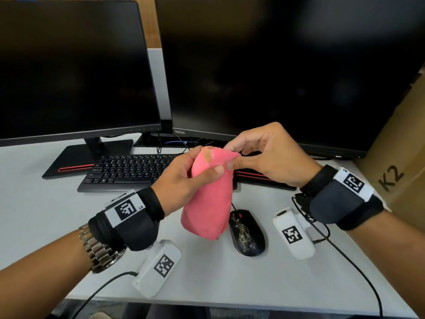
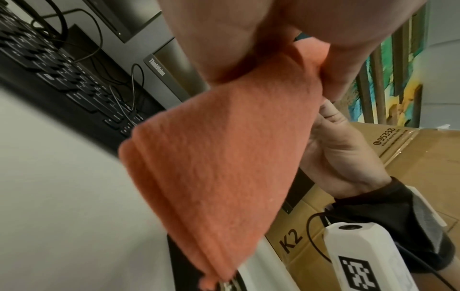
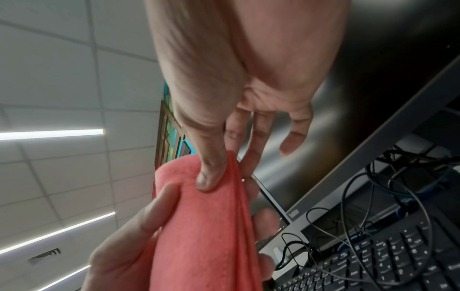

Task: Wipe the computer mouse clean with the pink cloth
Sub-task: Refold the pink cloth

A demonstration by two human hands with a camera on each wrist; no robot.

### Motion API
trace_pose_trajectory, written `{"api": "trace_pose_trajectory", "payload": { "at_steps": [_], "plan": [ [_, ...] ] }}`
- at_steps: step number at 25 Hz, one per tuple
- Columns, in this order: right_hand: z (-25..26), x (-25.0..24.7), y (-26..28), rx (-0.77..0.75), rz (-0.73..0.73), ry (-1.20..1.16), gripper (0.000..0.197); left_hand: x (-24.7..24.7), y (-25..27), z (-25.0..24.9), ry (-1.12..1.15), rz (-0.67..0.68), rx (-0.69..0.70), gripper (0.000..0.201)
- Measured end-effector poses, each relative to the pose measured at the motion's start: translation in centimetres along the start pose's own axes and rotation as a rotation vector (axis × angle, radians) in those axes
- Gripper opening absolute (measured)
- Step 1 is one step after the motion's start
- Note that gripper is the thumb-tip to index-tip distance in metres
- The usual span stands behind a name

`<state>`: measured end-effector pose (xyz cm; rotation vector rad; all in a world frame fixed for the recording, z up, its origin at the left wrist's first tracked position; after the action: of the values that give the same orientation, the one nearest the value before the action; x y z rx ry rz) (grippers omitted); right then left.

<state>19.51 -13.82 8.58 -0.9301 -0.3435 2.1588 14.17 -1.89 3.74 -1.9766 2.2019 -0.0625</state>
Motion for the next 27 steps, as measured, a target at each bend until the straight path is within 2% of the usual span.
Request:
{"api": "trace_pose_trajectory", "payload": {
  "at_steps": [3,7,9,13,15,19,24,27],
  "plan": [
    [-0.4,0.9,-0.2,0.013,-0.007,0.029,0.016,1.2,0.3,0.7,0.100,0.101,-0.057,0.047],
    [-0.5,2.1,0.0,0.037,0.096,0.110,0.019,0.7,0.3,1.4,0.044,0.091,-0.092,0.021],
    [-0.3,2.4,0.1,0.009,0.143,0.201,0.018,0.5,0.2,2.1,-0.010,0.086,-0.139,0.023],
    [-3.0,1.7,1.5,0.098,0.207,0.369,0.019,-1.3,-0.8,3.9,-0.534,0.002,-0.126,0.026],
    [-5.2,1.4,3.1,0.192,0.270,0.392,0.026,-2.0,-1.1,5.1,-0.677,0.006,-0.166,0.023],
    [-8.2,2.9,6.7,0.320,0.484,0.430,0.054,-1.6,-1.1,7.6,-0.798,0.078,-0.252,0.020],
    [-9.4,4.4,8.8,0.370,0.603,0.458,0.086,0.3,-1.4,8.0,-0.905,0.105,-0.204,0.024],
    [-9.5,4.7,9.2,0.376,0.604,0.437,0.096,1.4,-1.7,6.8,-0.976,0.137,-0.137,0.024]
  ]
}}
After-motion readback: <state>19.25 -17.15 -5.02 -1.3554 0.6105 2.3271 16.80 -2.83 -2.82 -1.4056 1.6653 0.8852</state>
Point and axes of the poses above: each hand's wrist, its own y-axis away from the middle knuckle, its own x-axis out of the palm, z = x × y, the point moved 10 cm from there along -y, towards the middle knuckle, and after that the axes turned 6 degrees about -x, right-handed, at the moved point
